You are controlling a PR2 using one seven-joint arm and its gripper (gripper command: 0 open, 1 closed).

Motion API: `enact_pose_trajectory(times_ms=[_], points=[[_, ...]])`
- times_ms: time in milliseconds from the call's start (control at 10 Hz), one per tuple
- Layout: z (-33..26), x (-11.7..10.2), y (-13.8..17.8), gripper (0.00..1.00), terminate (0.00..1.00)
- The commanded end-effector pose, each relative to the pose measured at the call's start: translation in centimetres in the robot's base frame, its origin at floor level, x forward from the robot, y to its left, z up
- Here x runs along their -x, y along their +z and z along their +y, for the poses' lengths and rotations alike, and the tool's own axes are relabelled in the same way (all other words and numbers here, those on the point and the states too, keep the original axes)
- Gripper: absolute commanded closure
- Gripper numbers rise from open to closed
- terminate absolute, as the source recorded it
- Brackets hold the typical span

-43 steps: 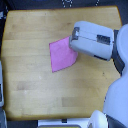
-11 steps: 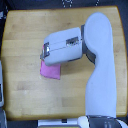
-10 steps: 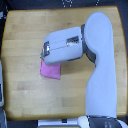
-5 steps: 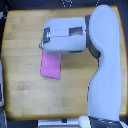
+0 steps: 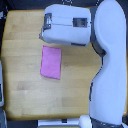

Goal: Folding a cloth

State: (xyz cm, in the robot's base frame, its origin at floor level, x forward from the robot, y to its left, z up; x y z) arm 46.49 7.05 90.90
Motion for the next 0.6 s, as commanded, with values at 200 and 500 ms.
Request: enact_pose_trajectory(times_ms=[200,500], points=[[-17.6,-7.7,4.9,0.00,0.00],[-25.4,-7.4,5.2,0.00,0.00]])
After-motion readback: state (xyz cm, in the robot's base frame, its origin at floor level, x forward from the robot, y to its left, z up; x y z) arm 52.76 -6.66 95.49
